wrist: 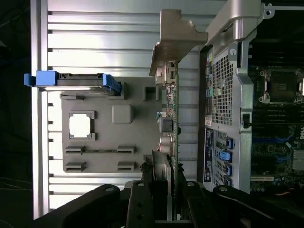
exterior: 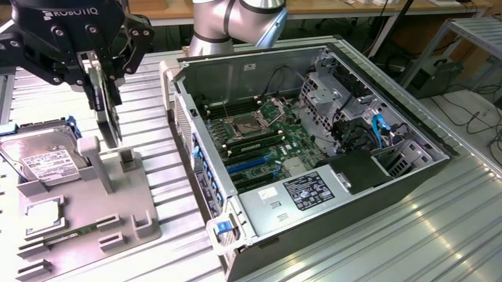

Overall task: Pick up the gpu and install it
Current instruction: 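Pick up the gpu and move the gpu toward the slot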

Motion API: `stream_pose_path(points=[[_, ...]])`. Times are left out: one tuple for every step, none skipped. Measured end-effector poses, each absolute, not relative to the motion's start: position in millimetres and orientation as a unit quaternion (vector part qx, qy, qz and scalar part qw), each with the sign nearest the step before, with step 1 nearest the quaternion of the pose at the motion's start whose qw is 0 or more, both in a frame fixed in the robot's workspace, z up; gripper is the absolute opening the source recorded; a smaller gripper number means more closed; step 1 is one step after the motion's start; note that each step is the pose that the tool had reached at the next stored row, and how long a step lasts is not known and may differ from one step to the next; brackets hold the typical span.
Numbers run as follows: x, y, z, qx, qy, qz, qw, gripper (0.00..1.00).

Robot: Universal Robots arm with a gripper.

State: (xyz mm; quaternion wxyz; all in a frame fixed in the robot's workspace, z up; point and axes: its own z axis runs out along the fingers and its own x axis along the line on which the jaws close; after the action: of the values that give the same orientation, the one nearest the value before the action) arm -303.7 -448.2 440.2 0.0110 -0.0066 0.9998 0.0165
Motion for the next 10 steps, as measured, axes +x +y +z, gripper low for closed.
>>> stream_pose_path(points=[[-303, -448, 440, -0.007, 1.0, 0.017, 0.011, 0.28], [-300, -448, 440, -0.007, 1.0, 0.017, 0.011, 0.28], [-296, -448, 440, -0.007, 1.0, 0.017, 0.011, 0.28], [-292, -448, 440, -0.007, 1.0, 0.017, 0.011, 0.28], [-289, -448, 440, -0.007, 1.0, 0.017, 0.011, 0.28], [-287, -448, 440, -0.007, 1.0, 0.017, 0.011, 0.28], [-285, -448, 440, -0.007, 1.0, 0.017, 0.011, 0.28], [-283, -448, 440, -0.007, 1.0, 0.017, 0.011, 0.28], [-281, -448, 440, -0.007, 1.0, 0.017, 0.011, 0.28], [-279, -448, 440, -0.007, 1.0, 0.017, 0.011, 0.28]])
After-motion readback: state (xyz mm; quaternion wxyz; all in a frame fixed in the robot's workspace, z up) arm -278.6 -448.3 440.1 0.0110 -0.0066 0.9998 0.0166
